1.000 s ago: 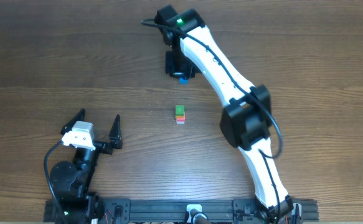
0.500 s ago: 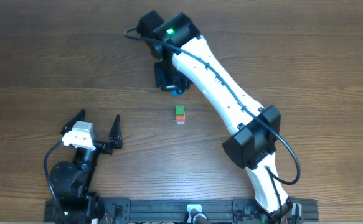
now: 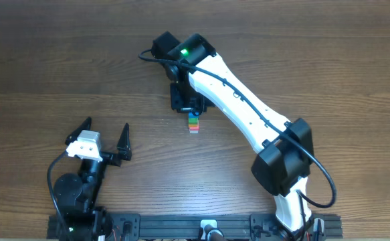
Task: Stack Cubes
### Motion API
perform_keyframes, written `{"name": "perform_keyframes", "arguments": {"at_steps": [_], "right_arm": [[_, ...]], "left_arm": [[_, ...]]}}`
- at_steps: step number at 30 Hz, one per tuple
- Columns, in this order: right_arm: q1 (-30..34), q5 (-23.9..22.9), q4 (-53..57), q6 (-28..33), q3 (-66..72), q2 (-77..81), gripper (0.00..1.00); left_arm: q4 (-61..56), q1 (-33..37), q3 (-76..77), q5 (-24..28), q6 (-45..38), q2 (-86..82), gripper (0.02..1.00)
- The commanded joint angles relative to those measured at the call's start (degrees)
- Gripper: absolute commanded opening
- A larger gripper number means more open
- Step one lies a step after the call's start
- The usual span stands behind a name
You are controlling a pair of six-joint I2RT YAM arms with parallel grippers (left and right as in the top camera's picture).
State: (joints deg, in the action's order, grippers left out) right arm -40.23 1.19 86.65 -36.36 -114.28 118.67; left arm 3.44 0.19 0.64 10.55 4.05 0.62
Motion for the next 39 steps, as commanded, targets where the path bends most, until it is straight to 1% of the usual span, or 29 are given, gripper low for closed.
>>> {"name": "perform_keyframes", "arguments": {"at_steps": [1,10,32,39], "right_arm": [[-0.3,0.3,-0.4,-1.3,0.8,-2.7,0.014],[0.1,2.2,-3.8,-2.0,4.2,-2.7,0.014],[0.5,1.9,-3.8,-3.5,6.3,-2.7,0.012],[0.5,2.0,-5.7,-3.5,7.6,-2.7,0.012]], "left_arm": [[0.0,0.3,-0.3,0.3,-0.9,-0.3,1.0],[0.0,0.3,-0.3,0.3,-0.9,-0.3,1.0],[0.0,0.3,-0.3,0.3,-0.9,-0.3,1.0],[0.0,0.3,-0.3,0.3,-0.9,-0.3,1.0]]}}
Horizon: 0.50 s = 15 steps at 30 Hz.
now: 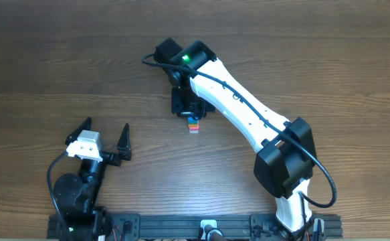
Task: Stack Cubes
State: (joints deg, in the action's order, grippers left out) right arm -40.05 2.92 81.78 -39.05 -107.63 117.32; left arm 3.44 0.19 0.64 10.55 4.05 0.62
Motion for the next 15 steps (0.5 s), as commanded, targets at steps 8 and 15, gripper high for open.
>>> {"name": "perform_keyframes", "arguments": {"at_steps": [8,15], "right_arm": [[0.4,0.0,-1.4,-0.8,1.2,-1.4,0.014],[0.4,0.0,-1.5,-0.8,1.2,-1.4,0.014]], "left_arm": [[0.0,0.3,-0.3,0.3,-0.9,-0.3,1.0],[0.0,0.3,-0.3,0.3,-0.9,-0.3,1.0]]}}
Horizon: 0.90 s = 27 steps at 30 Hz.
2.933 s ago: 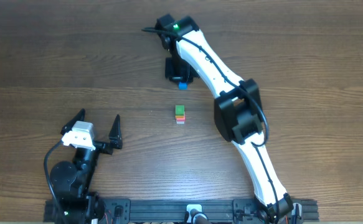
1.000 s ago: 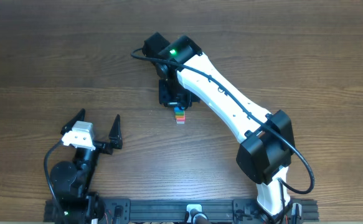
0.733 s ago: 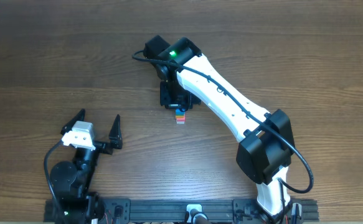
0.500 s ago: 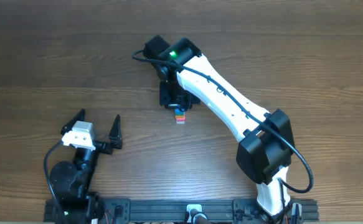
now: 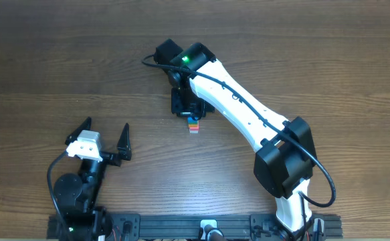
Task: Stack Cubes
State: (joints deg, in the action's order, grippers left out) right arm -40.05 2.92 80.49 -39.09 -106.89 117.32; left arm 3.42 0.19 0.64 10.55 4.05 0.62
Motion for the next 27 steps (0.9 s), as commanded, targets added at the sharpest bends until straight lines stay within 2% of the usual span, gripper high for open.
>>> {"name": "perform_keyframes", "arguments": {"at_steps": [1,27], "right_arm": [[0.4,-0.2,-0.2,-0.8,0.5,-1.4,0.014],[0.4,-1.7,-0.2,-2.3,0.9,-1.4,0.012]], "left_arm": [[0.1,0.3,-0.3,0.3,-0.9,-0.3,0.998],[0.1,0.3,-0.3,0.3,-0.9,-0.3,1.0]]}}
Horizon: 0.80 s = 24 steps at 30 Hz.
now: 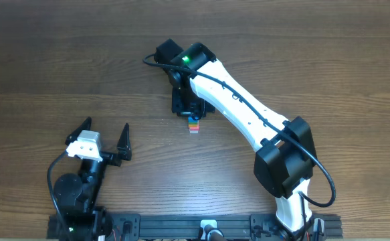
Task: Stack Cubes
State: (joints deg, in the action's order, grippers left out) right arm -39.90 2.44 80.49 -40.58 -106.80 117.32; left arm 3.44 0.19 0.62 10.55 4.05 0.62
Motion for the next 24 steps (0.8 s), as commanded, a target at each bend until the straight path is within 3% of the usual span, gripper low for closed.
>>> {"name": "perform_keyframes", "arguments": {"at_steps": [1,16,22,24], "right_arm": [[0.3,-1.2,-0.2,-0.8,0.9,-1.4,0.014],[0.3,-1.3,-0.6,-1.0,1.2,-1.4,0.086],[0.3,-1.4,-0.6,-1.0,1.2,-1.4,0.27],[0.3,-1.4,-0.6,-1.0,1.2,-1.4,0.391]], "left_arm": [[0.0,0.3,-0.3,0.3,-0.9,-0.3,0.998],[0.0,0.3,-0.3,0.3,-0.9,-0.3,0.998],[0.0,0.3,-0.3,0.3,-0.9,-0.3,1.0],[0.0,0.3,-0.3,0.3,-0.9,-0.3,1.0]]}}
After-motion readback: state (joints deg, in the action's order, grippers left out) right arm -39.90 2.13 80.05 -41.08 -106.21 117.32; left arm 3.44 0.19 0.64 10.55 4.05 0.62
